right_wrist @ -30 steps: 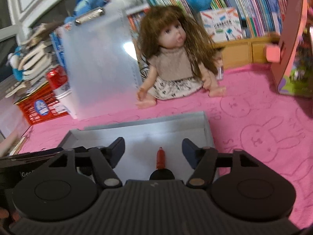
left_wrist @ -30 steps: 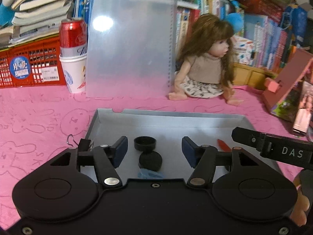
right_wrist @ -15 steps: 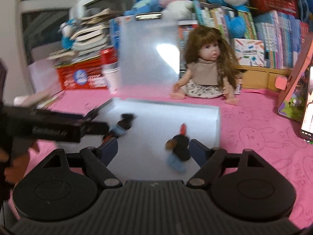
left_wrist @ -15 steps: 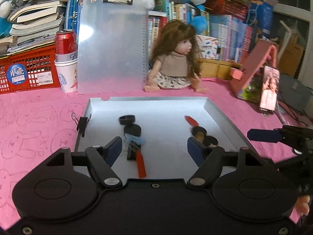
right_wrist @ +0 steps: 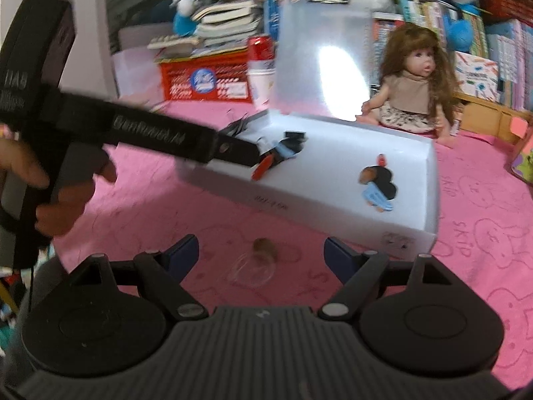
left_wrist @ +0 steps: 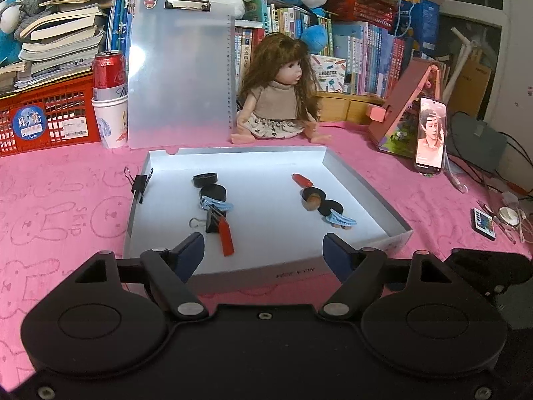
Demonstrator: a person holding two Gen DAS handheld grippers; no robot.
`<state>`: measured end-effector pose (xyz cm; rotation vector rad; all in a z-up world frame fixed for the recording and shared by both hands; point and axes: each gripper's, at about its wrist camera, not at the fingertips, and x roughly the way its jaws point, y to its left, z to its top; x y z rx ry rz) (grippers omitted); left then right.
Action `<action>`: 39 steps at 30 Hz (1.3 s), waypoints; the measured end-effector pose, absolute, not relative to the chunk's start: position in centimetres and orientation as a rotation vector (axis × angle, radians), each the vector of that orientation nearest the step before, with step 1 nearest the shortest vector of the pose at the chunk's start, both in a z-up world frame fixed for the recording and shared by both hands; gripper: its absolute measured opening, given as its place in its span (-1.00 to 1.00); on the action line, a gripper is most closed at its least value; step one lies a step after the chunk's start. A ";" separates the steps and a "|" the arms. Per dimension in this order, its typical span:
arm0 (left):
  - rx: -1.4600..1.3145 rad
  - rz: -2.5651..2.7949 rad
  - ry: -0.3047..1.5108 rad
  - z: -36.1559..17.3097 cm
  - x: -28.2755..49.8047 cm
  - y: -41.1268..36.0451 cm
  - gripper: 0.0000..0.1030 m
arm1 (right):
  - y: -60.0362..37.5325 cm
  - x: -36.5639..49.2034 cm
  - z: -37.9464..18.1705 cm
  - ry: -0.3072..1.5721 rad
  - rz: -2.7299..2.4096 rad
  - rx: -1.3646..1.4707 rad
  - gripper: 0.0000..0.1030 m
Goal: Organize rigid objects
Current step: 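Withdraw both tools toward the brown ball and clear plastic lid, then grasp the brown ball with the left tool while the right tool grasps the clear lid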
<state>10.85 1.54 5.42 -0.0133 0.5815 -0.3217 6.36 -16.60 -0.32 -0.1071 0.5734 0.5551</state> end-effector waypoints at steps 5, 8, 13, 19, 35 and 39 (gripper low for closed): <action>-0.015 -0.329 0.581 5.2 10.3 1.7 0.50 | -15.2 6.1 -1.0 0.591 0.569 -0.160 0.48; -0.026 -0.333 0.587 5.0 10.2 1.8 0.50 | -15.1 6.4 -1.4 0.623 0.560 -0.147 0.08; -0.030 -0.330 0.590 4.8 10.1 1.7 0.50 | -15.8 6.4 -1.5 0.630 0.533 -0.132 -0.27; -0.019 -0.332 0.594 4.3 9.7 1.3 0.50 | -17.7 5.9 -1.1 0.616 0.503 -0.082 -0.27; 0.068 -0.414 0.597 1.7 6.8 -2.2 0.27 | -21.5 6.0 -1.2 0.563 0.355 -0.067 -0.26; 0.077 -0.412 0.587 1.0 6.5 -3.2 0.05 | -21.5 5.9 -1.1 0.548 0.340 -0.061 -0.26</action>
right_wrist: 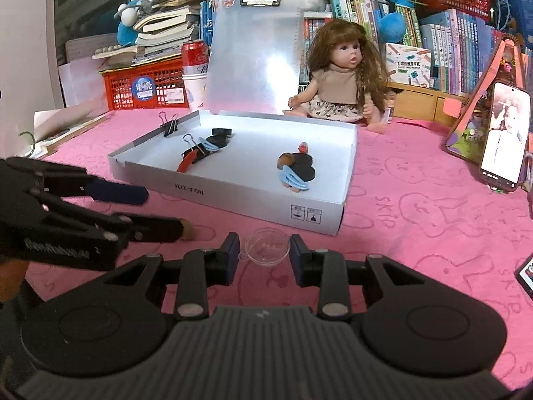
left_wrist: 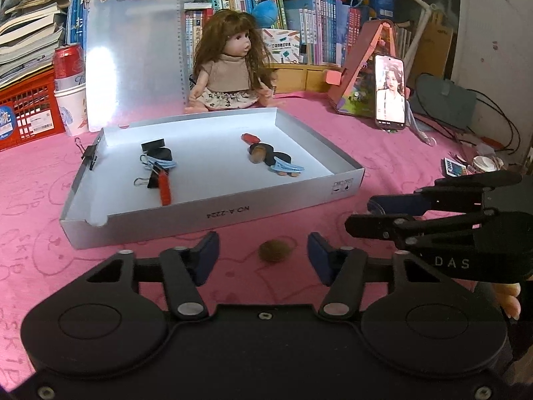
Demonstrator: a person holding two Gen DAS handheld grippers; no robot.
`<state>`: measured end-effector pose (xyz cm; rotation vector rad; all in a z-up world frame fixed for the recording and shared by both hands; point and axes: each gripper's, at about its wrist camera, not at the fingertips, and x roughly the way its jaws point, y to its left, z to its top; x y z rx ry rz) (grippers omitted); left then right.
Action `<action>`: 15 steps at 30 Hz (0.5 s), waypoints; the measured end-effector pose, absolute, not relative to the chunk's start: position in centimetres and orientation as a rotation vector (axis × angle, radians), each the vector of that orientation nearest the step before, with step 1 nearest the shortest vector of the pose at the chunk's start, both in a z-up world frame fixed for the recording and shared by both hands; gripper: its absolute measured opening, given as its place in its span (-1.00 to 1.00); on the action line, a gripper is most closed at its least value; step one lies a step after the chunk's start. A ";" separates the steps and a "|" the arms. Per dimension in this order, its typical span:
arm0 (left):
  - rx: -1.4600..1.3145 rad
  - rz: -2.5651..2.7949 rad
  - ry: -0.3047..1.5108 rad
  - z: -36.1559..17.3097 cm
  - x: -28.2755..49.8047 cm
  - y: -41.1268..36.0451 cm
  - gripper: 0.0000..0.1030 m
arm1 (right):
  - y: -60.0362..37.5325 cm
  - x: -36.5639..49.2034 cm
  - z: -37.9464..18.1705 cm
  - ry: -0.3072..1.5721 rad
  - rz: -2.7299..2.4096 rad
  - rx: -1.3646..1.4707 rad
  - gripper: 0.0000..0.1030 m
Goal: Organize rigid objects
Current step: 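Grasp the brown ball with the left tool while the right tool grasps the clear lid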
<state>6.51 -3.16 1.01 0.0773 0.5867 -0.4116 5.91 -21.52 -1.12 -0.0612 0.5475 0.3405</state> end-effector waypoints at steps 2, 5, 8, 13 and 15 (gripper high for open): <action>0.090 -0.402 0.573 0.7 6.4 -3.7 -0.01 | -21.6 5.9 -1.1 0.544 0.334 -0.058 -0.26; 0.101 -0.387 0.565 0.4 6.4 -4.3 -0.11 | -21.7 6.0 -1.2 0.545 0.326 -0.050 -0.26; 0.090 -0.380 0.573 0.1 6.6 -4.6 -0.19 | -21.8 6.0 -1.4 0.541 0.315 -0.045 -0.26; 0.086 -0.365 0.599 -0.4 7.0 -5.1 -0.33 | -21.8 5.9 -1.6 0.539 0.309 -0.036 -0.26; 0.083 -0.354 0.610 -0.7 7.0 -5.2 -0.45 | -21.7 5.9 -1.7 0.542 0.310 -0.033 -0.26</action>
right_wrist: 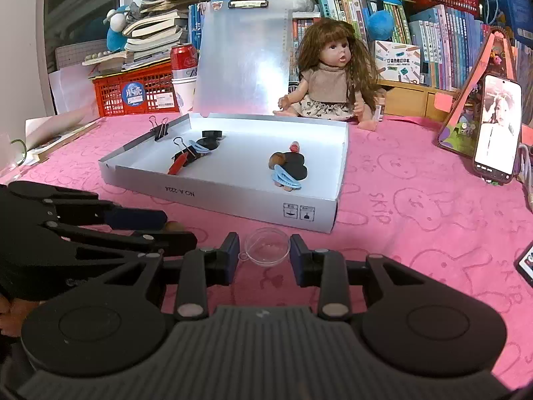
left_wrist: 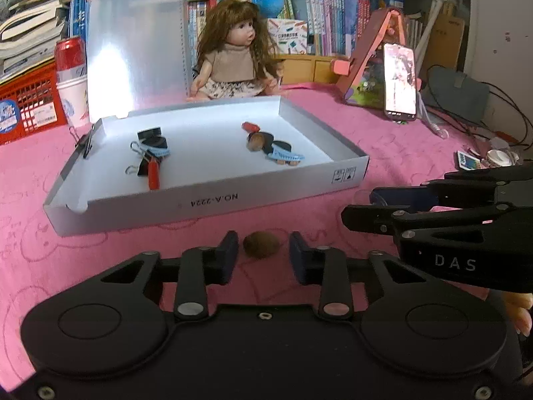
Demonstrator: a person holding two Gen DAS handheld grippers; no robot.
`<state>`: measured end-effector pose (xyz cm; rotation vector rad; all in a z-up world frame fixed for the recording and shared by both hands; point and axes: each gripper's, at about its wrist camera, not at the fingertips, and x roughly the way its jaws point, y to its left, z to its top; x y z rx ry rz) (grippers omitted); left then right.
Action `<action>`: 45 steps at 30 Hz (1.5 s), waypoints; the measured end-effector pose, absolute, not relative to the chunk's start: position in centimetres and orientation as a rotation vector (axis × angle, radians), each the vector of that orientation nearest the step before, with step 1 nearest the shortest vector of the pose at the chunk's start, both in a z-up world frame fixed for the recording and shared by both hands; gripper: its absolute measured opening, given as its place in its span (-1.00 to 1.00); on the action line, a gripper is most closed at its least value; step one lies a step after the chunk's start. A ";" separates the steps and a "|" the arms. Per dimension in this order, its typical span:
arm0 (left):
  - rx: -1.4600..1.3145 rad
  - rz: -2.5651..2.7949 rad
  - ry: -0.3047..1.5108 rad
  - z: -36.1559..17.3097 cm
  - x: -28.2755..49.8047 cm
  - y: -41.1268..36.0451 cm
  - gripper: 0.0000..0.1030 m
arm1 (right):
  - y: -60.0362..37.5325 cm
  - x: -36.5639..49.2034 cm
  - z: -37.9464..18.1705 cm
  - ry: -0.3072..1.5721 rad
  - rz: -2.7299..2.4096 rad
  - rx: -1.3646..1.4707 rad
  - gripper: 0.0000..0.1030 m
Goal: Organize rigid objects
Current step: 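Grasp the brown ball with the left tool while the right tool grasps the clear lid, then carry the brown ball and clear lid with both tools into the box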
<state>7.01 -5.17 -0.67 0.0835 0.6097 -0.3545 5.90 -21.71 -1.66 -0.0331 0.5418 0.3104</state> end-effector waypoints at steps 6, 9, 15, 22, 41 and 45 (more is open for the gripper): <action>0.073 -0.335 0.605 -0.6 6.8 -4.9 -0.56 | -21.6 5.9 -1.8 0.542 0.316 -0.029 -0.26; 0.074 -0.330 0.598 -0.3 6.6 -4.9 -0.56 | -21.6 5.8 -1.7 0.538 0.316 -0.027 -0.26; 0.102 -0.280 0.595 0.5 6.3 -4.6 -0.56 | -21.6 5.8 -1.3 0.527 0.316 -0.017 -0.26; 0.070 -0.245 0.586 1.8 6.4 -3.3 -0.56 | -21.5 5.9 -0.6 0.513 0.312 -0.006 -0.26; -0.017 -0.148 0.542 5.9 10.5 -0.1 -0.56 | -21.1 9.1 1.8 0.461 0.272 0.033 -0.26; -0.047 -0.137 0.533 6.3 11.4 0.5 -0.56 | -21.2 10.1 2.4 0.453 0.255 0.046 -0.26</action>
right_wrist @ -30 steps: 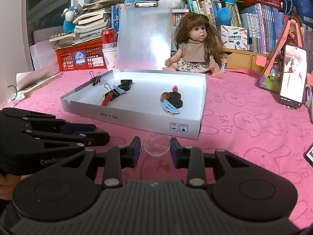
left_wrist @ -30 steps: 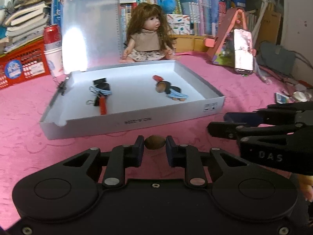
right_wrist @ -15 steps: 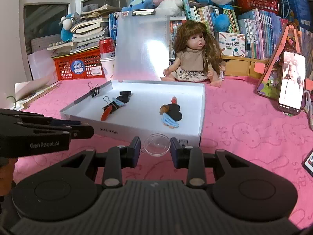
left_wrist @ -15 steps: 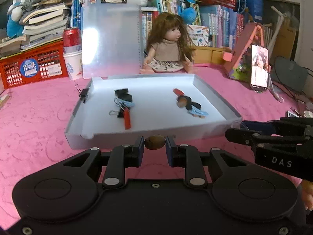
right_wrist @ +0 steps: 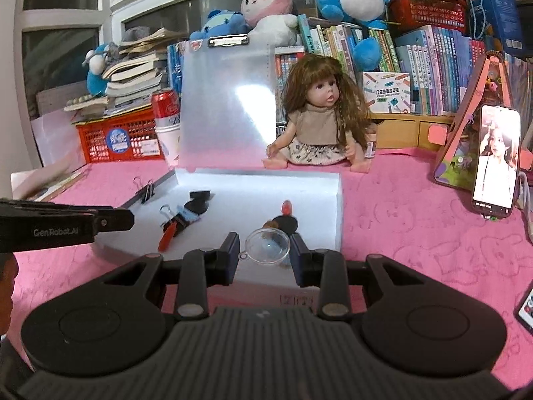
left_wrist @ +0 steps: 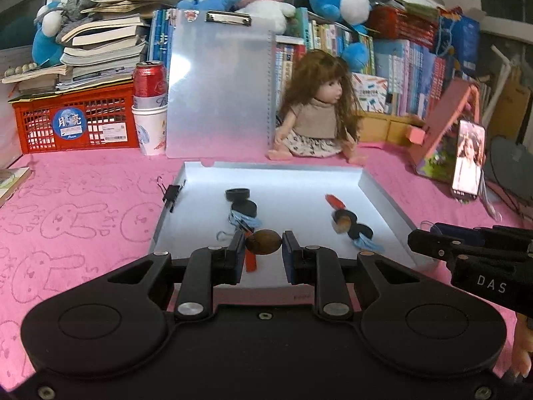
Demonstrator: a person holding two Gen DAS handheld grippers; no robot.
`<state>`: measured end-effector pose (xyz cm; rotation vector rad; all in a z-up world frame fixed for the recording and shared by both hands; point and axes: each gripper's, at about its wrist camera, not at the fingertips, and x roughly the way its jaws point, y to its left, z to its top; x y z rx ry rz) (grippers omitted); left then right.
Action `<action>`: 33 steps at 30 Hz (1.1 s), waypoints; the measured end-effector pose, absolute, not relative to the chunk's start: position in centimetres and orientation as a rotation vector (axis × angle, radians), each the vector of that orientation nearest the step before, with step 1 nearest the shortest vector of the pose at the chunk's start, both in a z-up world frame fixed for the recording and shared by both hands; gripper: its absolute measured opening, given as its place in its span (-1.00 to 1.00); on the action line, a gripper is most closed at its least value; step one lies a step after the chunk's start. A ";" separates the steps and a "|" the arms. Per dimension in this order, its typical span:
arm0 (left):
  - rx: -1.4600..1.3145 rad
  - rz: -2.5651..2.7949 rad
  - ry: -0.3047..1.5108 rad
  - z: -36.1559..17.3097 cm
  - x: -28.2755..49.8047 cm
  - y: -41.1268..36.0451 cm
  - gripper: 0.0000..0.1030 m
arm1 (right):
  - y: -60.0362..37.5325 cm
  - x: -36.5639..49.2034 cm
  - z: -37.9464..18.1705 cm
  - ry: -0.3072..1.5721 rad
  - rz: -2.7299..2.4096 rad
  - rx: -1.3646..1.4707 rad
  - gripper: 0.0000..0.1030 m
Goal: Organize rigid objects
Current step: 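Carry the brown ball and clear lid with both tools into the box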
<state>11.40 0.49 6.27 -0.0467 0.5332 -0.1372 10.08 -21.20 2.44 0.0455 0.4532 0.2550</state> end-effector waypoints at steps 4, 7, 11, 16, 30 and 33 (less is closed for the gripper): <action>-0.060 -0.124 0.524 6.4 12.2 0.9 -0.56 | -21.1 10.8 2.7 0.449 0.241 0.045 -0.26; -0.066 -0.125 0.520 6.4 12.8 1.0 -0.56 | -20.9 11.3 2.7 0.455 0.240 0.049 -0.26; -0.064 -0.144 0.514 6.8 14.3 1.2 -0.56 | -20.8 12.4 2.9 0.467 0.239 0.051 -0.26; -0.094 -0.137 0.544 7.6 17.2 1.7 -0.56 | -21.0 14.6 3.7 0.489 0.234 0.097 -0.26; -0.106 -0.062 0.620 5.4 23.5 3.3 -0.56 | -23.1 22.3 2.6 0.602 0.160 0.254 -0.26; -0.119 -0.051 0.630 4.7 24.6 3.7 -0.56 | -23.0 23.3 2.1 0.618 0.148 0.256 -0.26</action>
